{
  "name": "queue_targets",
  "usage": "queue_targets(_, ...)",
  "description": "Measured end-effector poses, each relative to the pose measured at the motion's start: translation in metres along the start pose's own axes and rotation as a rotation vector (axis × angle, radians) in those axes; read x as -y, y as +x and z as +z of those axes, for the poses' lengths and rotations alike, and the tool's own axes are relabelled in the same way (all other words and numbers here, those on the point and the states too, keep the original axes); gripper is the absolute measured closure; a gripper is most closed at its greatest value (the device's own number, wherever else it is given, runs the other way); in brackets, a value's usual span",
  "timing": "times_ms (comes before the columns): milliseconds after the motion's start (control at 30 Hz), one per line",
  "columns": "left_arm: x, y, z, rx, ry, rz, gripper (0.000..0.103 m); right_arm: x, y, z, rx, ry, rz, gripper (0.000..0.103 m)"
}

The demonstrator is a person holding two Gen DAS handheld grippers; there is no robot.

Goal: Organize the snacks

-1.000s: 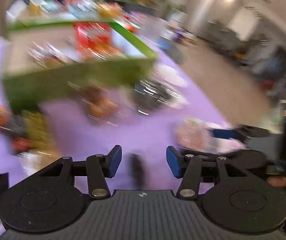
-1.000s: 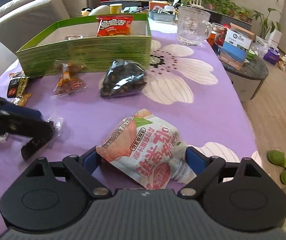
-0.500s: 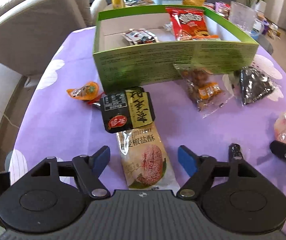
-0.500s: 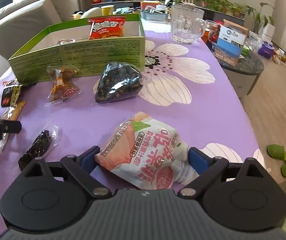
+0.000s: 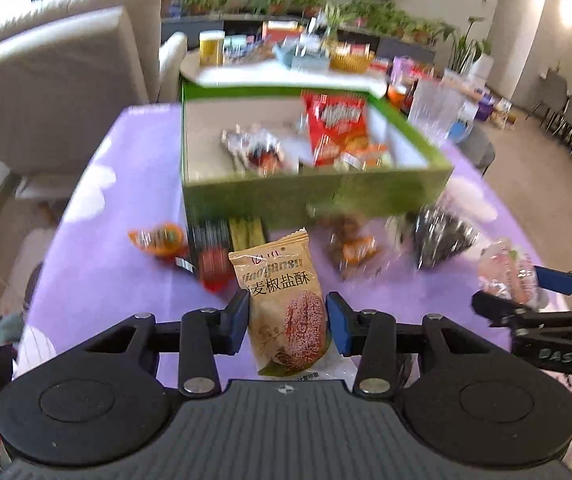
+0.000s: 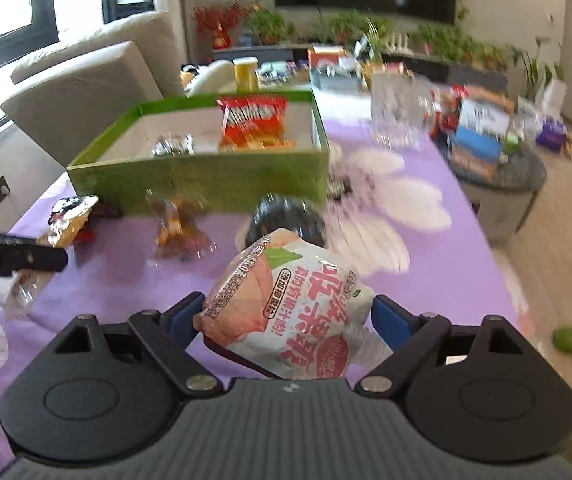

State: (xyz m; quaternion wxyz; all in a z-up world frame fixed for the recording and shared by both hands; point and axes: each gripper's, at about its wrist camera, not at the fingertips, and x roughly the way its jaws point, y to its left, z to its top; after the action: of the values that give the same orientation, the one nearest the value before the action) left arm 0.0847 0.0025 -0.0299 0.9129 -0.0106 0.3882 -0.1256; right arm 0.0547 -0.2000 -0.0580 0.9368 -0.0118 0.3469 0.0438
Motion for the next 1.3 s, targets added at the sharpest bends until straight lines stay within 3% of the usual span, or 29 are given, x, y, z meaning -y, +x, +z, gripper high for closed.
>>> queue_targets(300,-0.014,-0.013,0.028,0.101,0.001,0.026,0.064,-0.011,0.003,0.036,0.096,-0.058,0.014,0.041)
queue_targets(733,-0.037,0.039,0.109,0.151,-0.012,0.052,0.064,-0.022,0.043,0.115,0.197,-0.055,0.065,0.041)
queue_targets(967,-0.034,0.076,0.128,0.108,0.022,0.047,0.064,-0.019,0.074,0.134,0.198,-0.049,0.031,0.041)
queue_targets(1300,-0.031,0.120,0.119,-0.021,0.034,0.096,0.059,-0.023,0.119,0.133,0.097,-0.052,0.000,0.041)
